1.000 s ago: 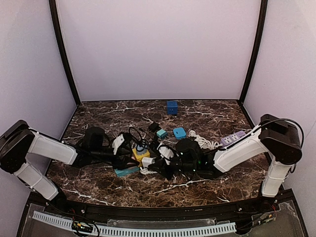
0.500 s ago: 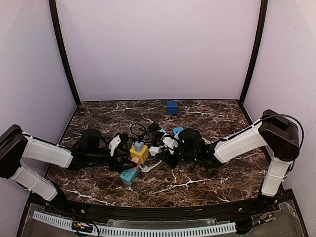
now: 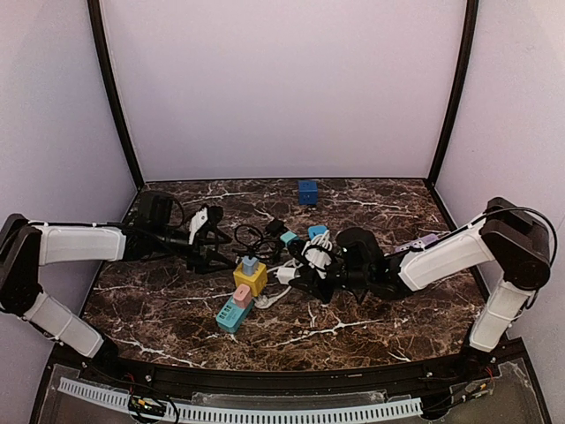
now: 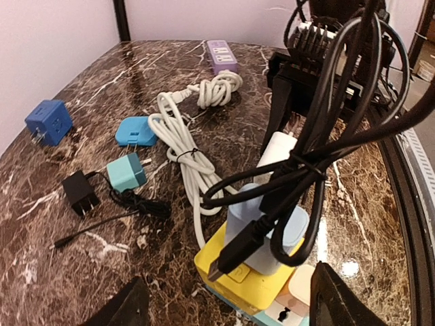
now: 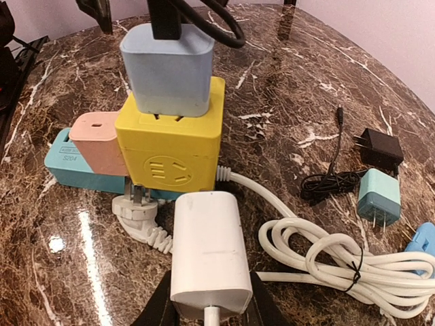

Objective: Insert the plug
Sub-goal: Adjust the socket at the center of the board, then insert the plug into the socket.

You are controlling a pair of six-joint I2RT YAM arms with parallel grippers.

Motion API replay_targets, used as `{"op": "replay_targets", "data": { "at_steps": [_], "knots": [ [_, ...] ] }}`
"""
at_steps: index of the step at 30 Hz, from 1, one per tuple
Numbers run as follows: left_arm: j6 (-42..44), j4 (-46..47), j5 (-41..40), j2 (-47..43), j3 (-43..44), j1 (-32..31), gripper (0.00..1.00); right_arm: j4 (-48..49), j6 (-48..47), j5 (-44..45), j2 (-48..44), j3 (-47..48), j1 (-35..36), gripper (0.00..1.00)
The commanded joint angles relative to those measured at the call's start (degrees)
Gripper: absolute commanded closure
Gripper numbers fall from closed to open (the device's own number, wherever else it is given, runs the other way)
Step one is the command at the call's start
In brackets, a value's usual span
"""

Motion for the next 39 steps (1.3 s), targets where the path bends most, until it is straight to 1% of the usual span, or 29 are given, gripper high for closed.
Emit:
{"op": "replay_targets", "data": {
  "at_steps": [1,3,4,5,6,7,8,9,10,14,17,22,25,28,31,32,33,34,36,38,39],
  "knots": [
    [14.86,-4.86,7.12,5.25,2.78,0.39,0.30,1.94,-0.10,-4.91,-2.07,-0.89,-0.25,1.00],
    [18.87,-5.52,8.88,7.88,4.81,1.00,0.30,2.39,1.09,-4.97,-2.58,-1.34,-0.21,1.00],
    [22.36,-6.55,10.43,9.75,6.72,1.53,0.29,2.66,1.40,-4.77,-2.76,-1.59,-0.19,1.00],
    [24.83,-10.33,11.35,10.62,7.77,1.70,0.29,2.98,1.67,-4.74,-2.99,-1.86,-0.19,1.00],
    [30.07,-12.69,12.70,12.35,10.25,1.88,0.29,3.21,1.79,-4.80,-3.13,-2.05,-0.16,1.00],
    [32.64,-17.76,13.23,13.15,11.42,1.91,0.29,3.27,1.85,-4.82,-3.18,-2.11,-0.21,1.00],
    [36.97,-20.01,14.22,14.87,13.88,1.94,0.28,3.22,1.90,-4.81,-3.25,-2.04,-0.20,1.00],
    [38.29,-22.88,14.61,15.64,14.91,1.94,0.28,3.24,1.90,-4.78,-3.19,-1.91,-0.15,1.00],
    [38.99,-23.41,15.25,17.21,16.54,1.95,0.28,3.24,1.85,-4.75,-3.07,-1.80,-0.17,1.00],
    [36.71,-20.27,16.32,20.59,18.54,1.95,0.27,3.53,2.16,-5.97,-2.00,-0.65,-0.22,1.00],
    [38.32,-20.05,16.19,22.30,18.79,1.45,0.27,3.85,3.46,-7.10,-0.90,0.25,-0.17,1.00],
    [37.56,-20.38,17.36,23.28,19.04,0.53,0.27,4.99,4.82,-8.57,-0.13,0.52,-0.21,1.00],
    [38.05,-22.21,17.49,23.68,19.32,0.04,0.27,4.97,4.70,-8.41,-0.16,0.44,-0.16,1.00],
    [40.64,-28.04,17.37,23.54,19.87,0.01,0.26,4.32,4.33,-8.39,-0.73,0.26,-0.25,1.00],
    [41.65,-30.00,16.41,23.04,19.57,0.01,0.27,4.28,3.90,-8.21,-1.27,-0.09,-0.16,1.00],
    [41.07,-28.37,16.14,22.98,18.98,0.01,0.27,4.39,3.78,-8.32,-1.23,-0.03,-0.22,1.00],
    [38.19,-26.76,15.48,22.98,18.64,0.01,0.28,4.30,3.67,-8.29,-1.13,0.13,-0.30,1.00],
    [36.44,-22.40,15.19,23.04,17.95,0.01,0.29,4.29,3.66,-8.36,-1.04,0.28,-0.23,1.00],
    [31.08,-16.85,14.53,23.13,17.20,-0.06,0.34,4.39,3.74,-8.41,-0.91,0.42,-0.21,1.00],
    [30.36,-13.78,13.92,23.22,16.57,-0.22,0.42,4.57,3.83,-8.30,-0.77,0.43,-0.21,1.00],
    [30.37,-13.27,13.80,23.24,16.34,-0.23,0.43,4.64,3.83,-8.29,-0.66,0.47,-0.18,1.00]
  ]
}}
